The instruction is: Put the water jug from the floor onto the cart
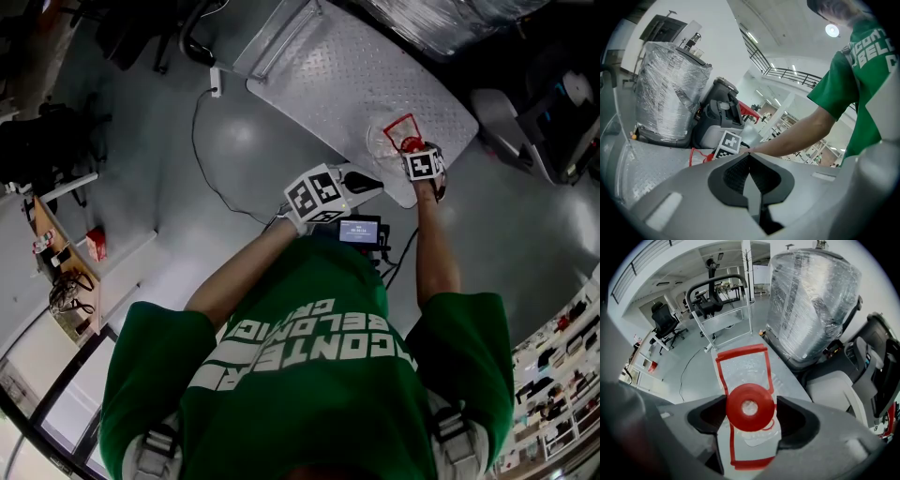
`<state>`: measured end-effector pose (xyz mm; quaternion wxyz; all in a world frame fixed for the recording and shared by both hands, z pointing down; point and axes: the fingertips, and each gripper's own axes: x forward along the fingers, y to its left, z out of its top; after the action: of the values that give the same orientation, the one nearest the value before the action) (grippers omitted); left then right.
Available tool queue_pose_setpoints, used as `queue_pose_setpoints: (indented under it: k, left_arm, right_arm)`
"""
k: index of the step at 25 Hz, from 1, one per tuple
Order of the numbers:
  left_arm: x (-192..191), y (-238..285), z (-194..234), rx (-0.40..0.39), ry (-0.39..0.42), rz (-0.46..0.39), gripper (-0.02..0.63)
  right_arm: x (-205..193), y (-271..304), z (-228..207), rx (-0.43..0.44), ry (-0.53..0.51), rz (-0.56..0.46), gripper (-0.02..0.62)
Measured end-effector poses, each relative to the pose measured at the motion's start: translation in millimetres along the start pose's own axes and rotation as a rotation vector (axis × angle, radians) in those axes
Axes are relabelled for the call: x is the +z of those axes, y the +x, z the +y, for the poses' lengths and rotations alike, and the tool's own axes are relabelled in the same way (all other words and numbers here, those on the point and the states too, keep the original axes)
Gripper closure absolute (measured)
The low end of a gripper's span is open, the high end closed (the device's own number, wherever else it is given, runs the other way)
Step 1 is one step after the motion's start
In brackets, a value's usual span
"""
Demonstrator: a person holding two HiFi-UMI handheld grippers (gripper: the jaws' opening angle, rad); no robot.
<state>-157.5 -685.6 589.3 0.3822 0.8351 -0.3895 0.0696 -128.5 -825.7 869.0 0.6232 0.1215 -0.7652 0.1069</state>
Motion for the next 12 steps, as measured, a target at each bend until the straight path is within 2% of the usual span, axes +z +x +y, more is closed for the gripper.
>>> queue_pose_setpoints:
  k: [3, 6, 10, 12]
  left_arm:
    - [0, -6, 0, 0.006, 0.012, -0.009, 0.6]
    - [0, -10, -5, 0.004, 0.031, -0.023, 0.6]
    - [-7, -27, -29, -0.008, 0.062, -0.037, 0.6]
    - [-12, -34, -40, -0.024, 0.081, -0.043, 0.6]
  right_arm:
    - [2, -17, -8, -0.032, 0.015, -0.008, 0.285]
    - [10, -38, -13, -0.059, 0.023, -0.07, 0.285]
    - [22, -81, 3, -0.088, 0.023, -0.184, 0.293]
    - [23, -103, 9, -0.113, 0.024, -0.219, 0.328]
